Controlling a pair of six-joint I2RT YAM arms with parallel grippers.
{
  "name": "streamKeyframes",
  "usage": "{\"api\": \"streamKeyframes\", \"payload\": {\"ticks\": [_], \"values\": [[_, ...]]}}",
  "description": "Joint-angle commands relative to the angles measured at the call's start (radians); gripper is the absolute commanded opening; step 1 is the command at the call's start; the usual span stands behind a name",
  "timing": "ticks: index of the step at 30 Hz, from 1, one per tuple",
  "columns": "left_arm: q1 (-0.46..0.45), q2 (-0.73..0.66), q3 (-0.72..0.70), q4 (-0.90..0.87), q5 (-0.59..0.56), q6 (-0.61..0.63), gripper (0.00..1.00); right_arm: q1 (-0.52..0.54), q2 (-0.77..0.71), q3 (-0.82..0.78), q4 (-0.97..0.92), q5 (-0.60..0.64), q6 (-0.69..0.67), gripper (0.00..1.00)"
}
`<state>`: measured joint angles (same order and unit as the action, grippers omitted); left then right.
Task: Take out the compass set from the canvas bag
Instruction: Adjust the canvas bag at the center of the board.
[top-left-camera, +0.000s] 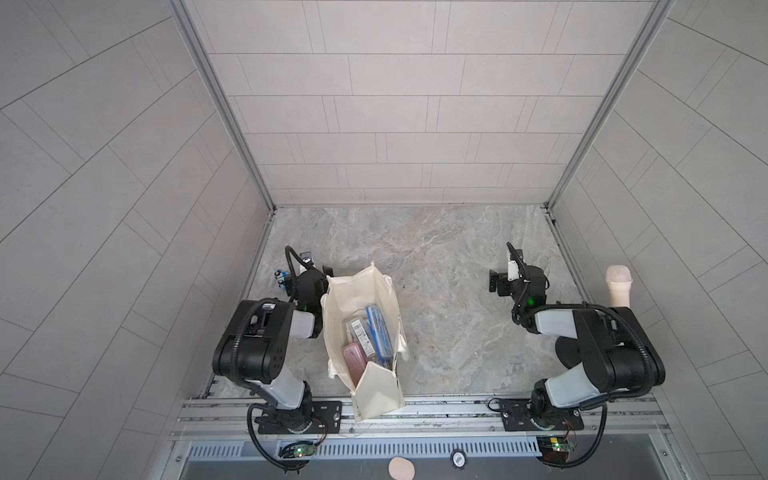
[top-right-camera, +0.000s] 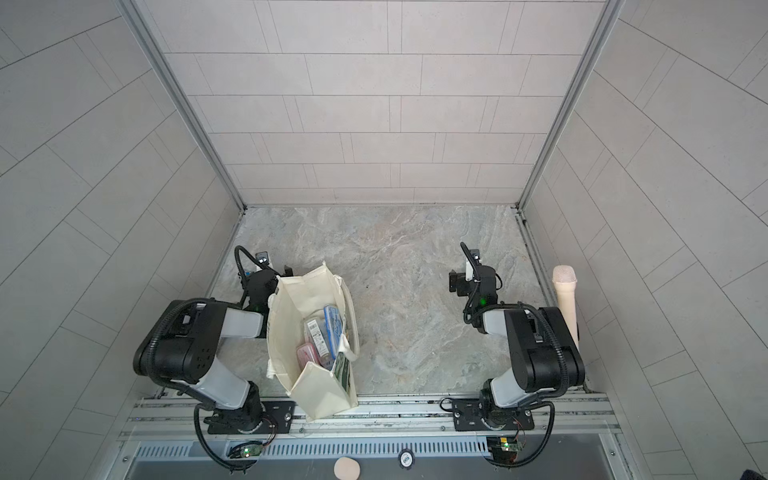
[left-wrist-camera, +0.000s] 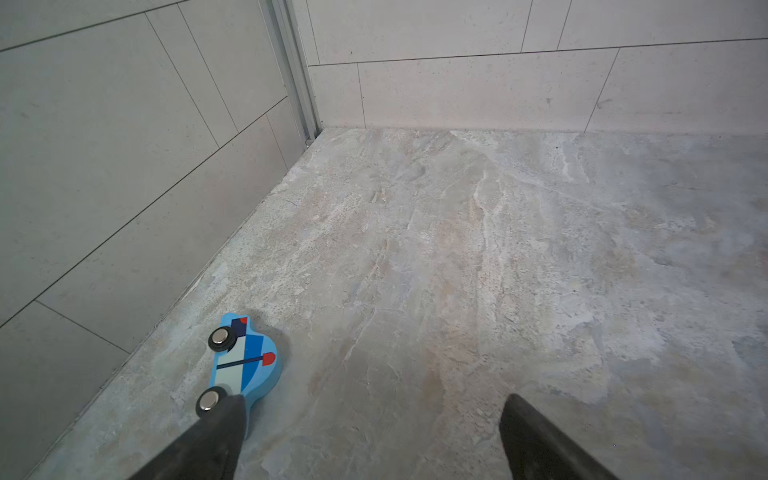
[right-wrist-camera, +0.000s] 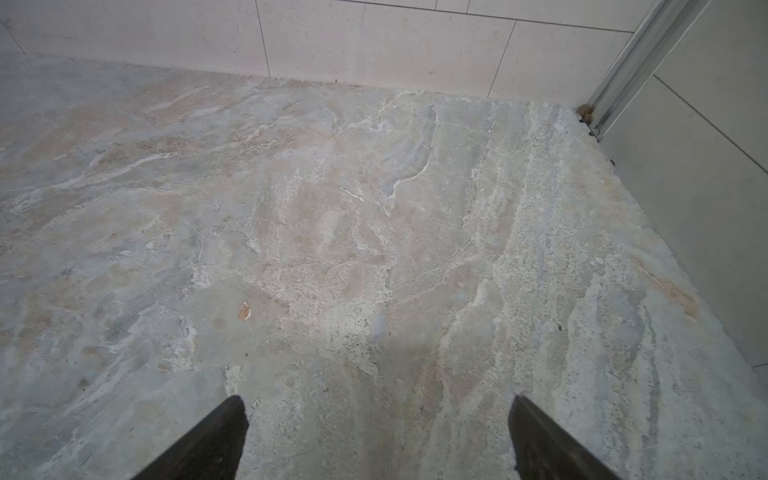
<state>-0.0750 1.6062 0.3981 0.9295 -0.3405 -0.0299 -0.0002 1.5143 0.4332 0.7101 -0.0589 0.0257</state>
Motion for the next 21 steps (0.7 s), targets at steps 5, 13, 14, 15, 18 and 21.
{"api": "streamKeyframes", "payload": {"ticks": [5, 13, 14, 15, 18, 21], "values": [[-0.005, -0.008, -0.002, 0.011, -0.004, -0.008, 1.00, 0.005, -0.011, -0.012, 0.026, 0.011, -0.020, 1.00], [-0.004, -0.006, -0.001, 0.009, -0.004, -0.008, 1.00, 0.005, -0.009, -0.011, 0.025, 0.011, -0.019, 1.00], [-0.003, -0.007, -0.001, 0.009, -0.004, -0.008, 1.00, 0.004, -0.009, -0.011, 0.025, 0.011, -0.021, 1.00], [-0.003, -0.008, -0.001, 0.010, -0.005, -0.008, 1.00, 0.005, -0.010, -0.012, 0.025, 0.011, -0.020, 1.00], [-0.003, -0.009, -0.001, 0.011, -0.003, -0.008, 1.00, 0.004, -0.010, -0.011, 0.026, 0.011, -0.019, 1.00], [-0.005, -0.008, -0.002, 0.010, -0.005, -0.008, 1.00, 0.005, -0.010, -0.011, 0.026, 0.011, -0.020, 1.00]]}}
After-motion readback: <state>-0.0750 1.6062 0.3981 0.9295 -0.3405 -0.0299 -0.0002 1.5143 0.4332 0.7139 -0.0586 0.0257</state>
